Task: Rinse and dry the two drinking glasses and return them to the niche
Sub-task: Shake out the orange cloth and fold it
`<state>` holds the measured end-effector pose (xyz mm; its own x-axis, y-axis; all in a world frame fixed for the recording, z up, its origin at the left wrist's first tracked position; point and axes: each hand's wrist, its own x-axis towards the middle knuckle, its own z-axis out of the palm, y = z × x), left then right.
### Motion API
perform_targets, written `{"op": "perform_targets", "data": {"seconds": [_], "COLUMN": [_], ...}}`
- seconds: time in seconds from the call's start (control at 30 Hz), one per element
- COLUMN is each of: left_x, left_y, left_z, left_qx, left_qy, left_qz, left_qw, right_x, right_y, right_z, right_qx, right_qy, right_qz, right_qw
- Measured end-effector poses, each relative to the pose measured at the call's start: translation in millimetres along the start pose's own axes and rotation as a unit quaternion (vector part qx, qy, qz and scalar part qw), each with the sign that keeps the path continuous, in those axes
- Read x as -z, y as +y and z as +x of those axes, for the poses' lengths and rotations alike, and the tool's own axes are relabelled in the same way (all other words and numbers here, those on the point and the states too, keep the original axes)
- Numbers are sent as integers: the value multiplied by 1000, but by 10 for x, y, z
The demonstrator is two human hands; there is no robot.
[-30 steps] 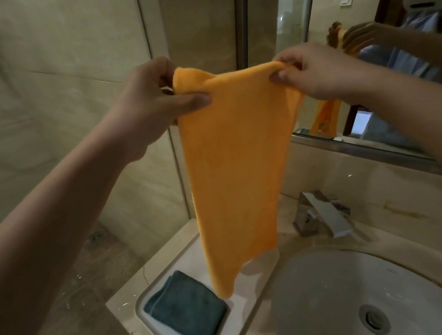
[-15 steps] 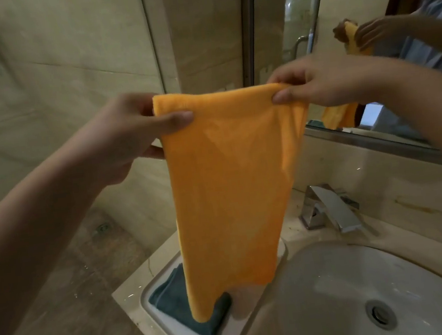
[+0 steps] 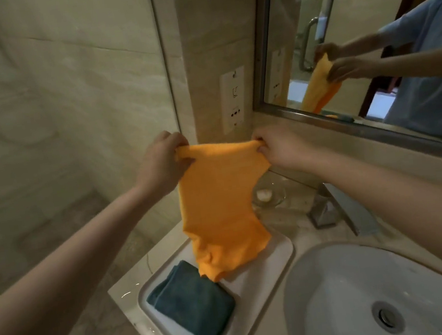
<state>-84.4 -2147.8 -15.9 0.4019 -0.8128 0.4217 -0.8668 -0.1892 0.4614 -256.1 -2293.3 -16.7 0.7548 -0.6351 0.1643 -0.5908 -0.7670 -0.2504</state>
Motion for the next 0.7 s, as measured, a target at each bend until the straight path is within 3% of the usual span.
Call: {"op": "perform_targets", "data": {"seconds": [0.1, 0.2, 0.3, 0.47, 0.53, 0.63, 0.67, 0.7], "left_x": [-308, -729, -1045, -1202, -1191, -982, -898, -847], "left_y": [-150, -411, -597, -705, -705, -686, -692, -708], "left_z": [-449, -1024, -1377, -1499, -1416, -1140, -1049, -960], "left_qx": [-49, -167, -163, -103, -75, 25, 87, 153], "left_qy": [-81, -201, -277, -282, -316, -516, -549, -525], "left_qz": [26, 79, 129, 77, 86, 29, -41, -122], "left_qw": [995, 962, 938, 951, 942, 856, 830, 828], "right_x": [-544, -1137, -1457, -1541, -1559, -1557, -1543, -1529], "right_y": [118, 246, 296, 346, 367, 391, 408, 429], "right_z": [-335, -732, -996, -1004, -977, -935, -911, -879], "right_qx": [-12, -6, -14, -4, -10, -14, -19, -26], "right_qy": [-36, -98, -143, -151, -171, -230, -246, -254], "right_qz": [37, 43, -2, -15, -16, -2, 8, 21], "right_qw": [999, 994, 990, 988, 985, 973, 969, 967]}}
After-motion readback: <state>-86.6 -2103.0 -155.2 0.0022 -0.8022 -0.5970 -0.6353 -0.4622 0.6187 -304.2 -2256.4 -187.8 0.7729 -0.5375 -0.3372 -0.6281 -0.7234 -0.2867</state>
